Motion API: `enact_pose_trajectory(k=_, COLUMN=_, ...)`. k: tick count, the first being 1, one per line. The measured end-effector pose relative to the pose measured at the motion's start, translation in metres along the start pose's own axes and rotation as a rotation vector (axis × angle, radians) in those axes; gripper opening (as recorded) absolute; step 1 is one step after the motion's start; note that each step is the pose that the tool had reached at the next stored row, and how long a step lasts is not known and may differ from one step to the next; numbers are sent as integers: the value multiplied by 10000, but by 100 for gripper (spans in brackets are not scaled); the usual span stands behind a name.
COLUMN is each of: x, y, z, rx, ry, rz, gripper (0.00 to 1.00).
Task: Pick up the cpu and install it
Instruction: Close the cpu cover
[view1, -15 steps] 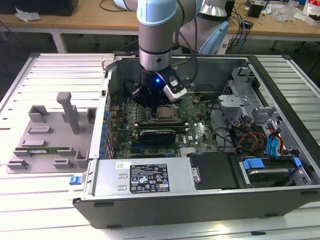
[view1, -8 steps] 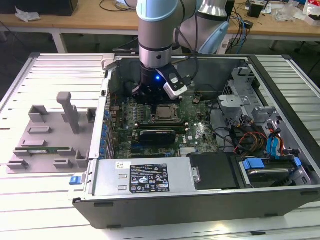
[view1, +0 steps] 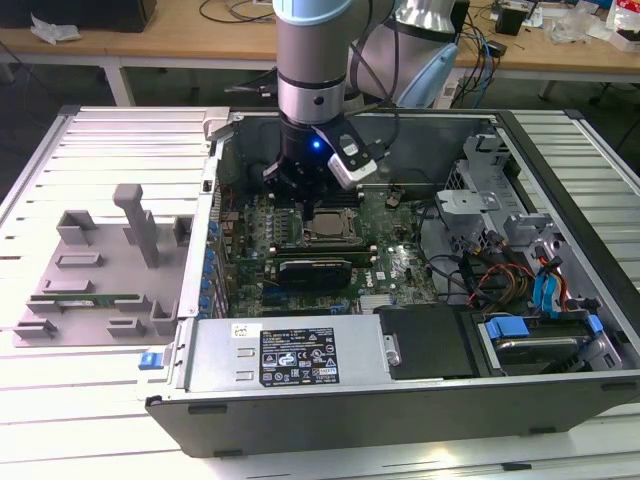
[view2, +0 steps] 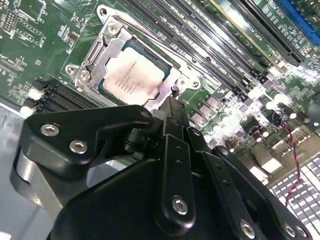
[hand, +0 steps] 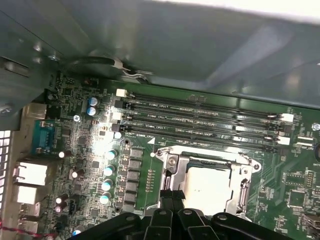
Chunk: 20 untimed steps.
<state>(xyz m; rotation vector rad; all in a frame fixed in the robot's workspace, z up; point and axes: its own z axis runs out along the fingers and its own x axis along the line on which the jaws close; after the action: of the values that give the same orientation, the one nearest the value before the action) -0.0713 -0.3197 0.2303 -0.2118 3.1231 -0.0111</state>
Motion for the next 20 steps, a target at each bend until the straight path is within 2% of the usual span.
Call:
enact_pose_trajectory(k=4, x=-1, y=-1, z=-65, rx=0, ry=0, rz=0, gripper=11)
enact_pose_trajectory(k=8, x=-1, y=-1, z=-79, rx=0, ry=0, rz=0, gripper=11)
enact_pose_trajectory(k=9, x=-1, y=-1, z=-79, rx=5, ry=-31, rz=-1, gripper=11)
enact_pose_trajectory(k=11, x=-1, y=-1, z=-75, rx=25, ry=-175, rz=1, gripper=11)
enact_pose_trajectory(k=12, x=-5, y=-4, z=-71, rx=25, ry=-195, rz=4, gripper=11)
enact_pose_trajectory(k=20, x=-67, y=-61, z=-61, rx=28, ry=-192, rz=183, gripper=11)
